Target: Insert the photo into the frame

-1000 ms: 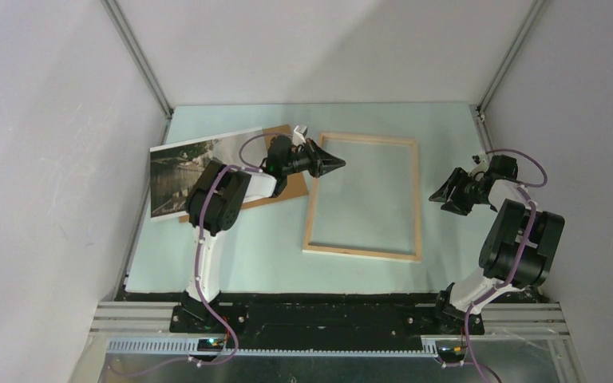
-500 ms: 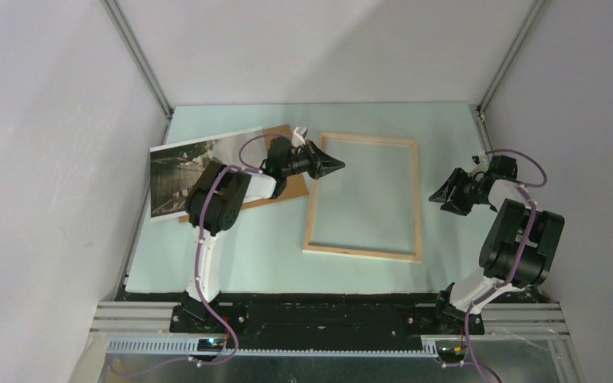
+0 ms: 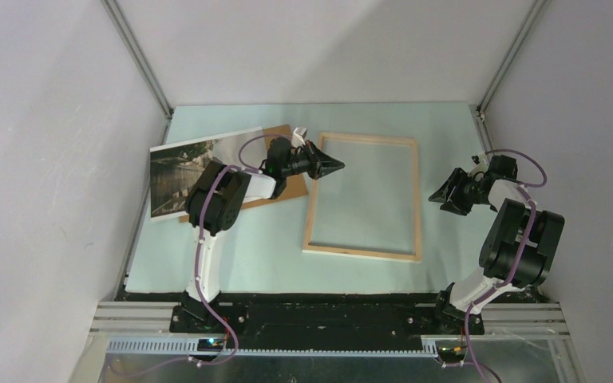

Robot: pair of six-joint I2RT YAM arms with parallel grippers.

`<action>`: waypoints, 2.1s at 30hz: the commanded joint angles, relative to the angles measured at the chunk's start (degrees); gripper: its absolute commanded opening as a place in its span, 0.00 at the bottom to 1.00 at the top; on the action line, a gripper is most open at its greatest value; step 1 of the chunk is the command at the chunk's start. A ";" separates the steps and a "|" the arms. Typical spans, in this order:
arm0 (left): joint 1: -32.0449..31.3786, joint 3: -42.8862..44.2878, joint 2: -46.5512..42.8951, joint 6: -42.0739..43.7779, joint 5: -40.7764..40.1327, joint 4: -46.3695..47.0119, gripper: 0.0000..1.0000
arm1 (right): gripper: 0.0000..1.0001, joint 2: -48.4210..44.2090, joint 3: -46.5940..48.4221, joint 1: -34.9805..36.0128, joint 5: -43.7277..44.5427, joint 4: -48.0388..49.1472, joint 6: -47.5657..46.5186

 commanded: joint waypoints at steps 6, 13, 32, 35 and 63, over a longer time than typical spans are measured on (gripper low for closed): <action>1.06 -1.63 -2.76 1.84 0.15 3.18 0.00 | 0.55 1.05 -0.07 -0.28 -0.84 0.44 -0.82; 0.97 -3.27 -3.49 2.41 -0.27 3.18 0.00 | 0.55 1.39 -0.01 -0.28 -1.01 0.47 -0.79; 0.36 -4.98 -3.30 0.06 -1.88 3.18 0.00 | 0.55 2.17 -0.07 -0.28 -1.14 0.49 -0.81; 0.41 -5.18 -3.48 -0.34 -2.19 3.18 0.00 | 0.55 2.68 -0.08 -0.28 -1.28 0.31 -0.81; -0.31 -7.03 -3.66 -2.23 -3.83 2.74 0.00 | 0.53 5.53 -0.48 5.30 -2.19 2.10 -0.62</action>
